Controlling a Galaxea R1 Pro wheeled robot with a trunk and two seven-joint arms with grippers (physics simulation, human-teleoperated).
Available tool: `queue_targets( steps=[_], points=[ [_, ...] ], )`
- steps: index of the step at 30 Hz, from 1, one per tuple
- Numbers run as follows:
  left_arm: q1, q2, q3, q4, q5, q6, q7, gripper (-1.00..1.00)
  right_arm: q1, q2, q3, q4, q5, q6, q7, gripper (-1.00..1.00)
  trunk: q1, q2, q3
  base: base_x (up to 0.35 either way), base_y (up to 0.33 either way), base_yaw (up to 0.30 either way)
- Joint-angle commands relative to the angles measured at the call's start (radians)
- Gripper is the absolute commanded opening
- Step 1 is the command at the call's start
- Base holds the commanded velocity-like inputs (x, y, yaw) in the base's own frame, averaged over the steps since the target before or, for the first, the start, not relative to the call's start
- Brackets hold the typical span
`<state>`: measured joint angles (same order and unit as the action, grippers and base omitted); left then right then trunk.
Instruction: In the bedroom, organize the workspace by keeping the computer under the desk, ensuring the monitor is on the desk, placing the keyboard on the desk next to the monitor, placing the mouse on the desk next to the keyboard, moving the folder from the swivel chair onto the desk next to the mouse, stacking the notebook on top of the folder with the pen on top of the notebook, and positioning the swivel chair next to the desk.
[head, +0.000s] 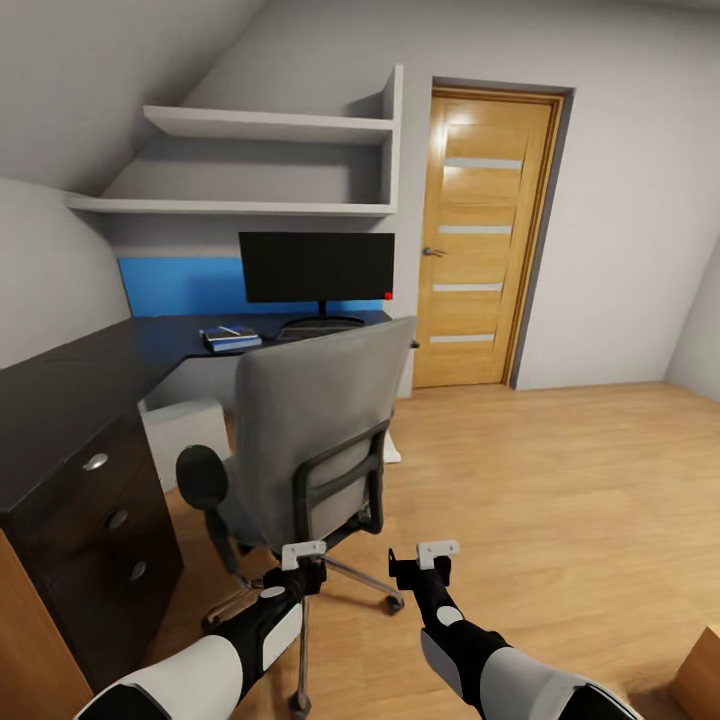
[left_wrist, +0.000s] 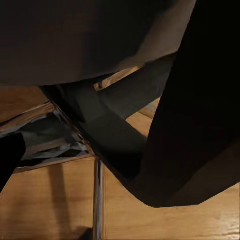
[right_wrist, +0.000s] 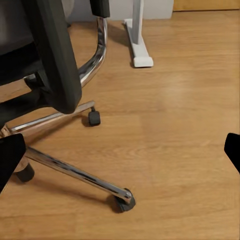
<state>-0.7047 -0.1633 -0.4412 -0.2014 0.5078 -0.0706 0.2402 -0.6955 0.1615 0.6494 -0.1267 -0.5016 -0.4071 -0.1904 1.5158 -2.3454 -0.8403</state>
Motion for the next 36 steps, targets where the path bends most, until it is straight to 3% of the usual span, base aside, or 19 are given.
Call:
queue_targets(
  steps=[1,11,22,29,36],
  points=[
    [-0.001,0.000,-0.004,0.000,0.006,-0.005,0.007,1.00,-0.001,0.000,0.009,0.001,-0.005,-0.002,-0.006,1.00,0.000,0.000,-0.001,0.034,0.218,0.000],
    [0.000,-0.001,-0.004,0.001,0.006,-0.008,0.007,1.00,-0.001,0.001,0.009,0.002,-0.005,-0.002,-0.006,1.00,0.000,0.000,-0.001,0.081,0.105,0.000],
    [0.000,-0.001,-0.004,0.001,0.007,-0.008,0.007,1.00,-0.001,0.001,0.009,0.002,-0.005,-0.002,-0.006,1.00,0.000,0.000,-0.001,0.103,0.260,0.000],
    [-0.001,-0.001,-0.005,0.002,0.007,-0.008,0.007,1.00,-0.001,0.001,0.009,0.002,-0.005,-0.002,-0.006,1.00,0.000,0.000,-0.001,0.024,0.034,0.000],
    [-0.001,-0.002,-0.005,0.002,0.006,-0.008,0.007,1.00,-0.001,0.001,0.009,0.002,-0.005,-0.002,-0.006,1.00,0.000,0.000,-0.001,0.265,0.001,0.000]
  ],
)
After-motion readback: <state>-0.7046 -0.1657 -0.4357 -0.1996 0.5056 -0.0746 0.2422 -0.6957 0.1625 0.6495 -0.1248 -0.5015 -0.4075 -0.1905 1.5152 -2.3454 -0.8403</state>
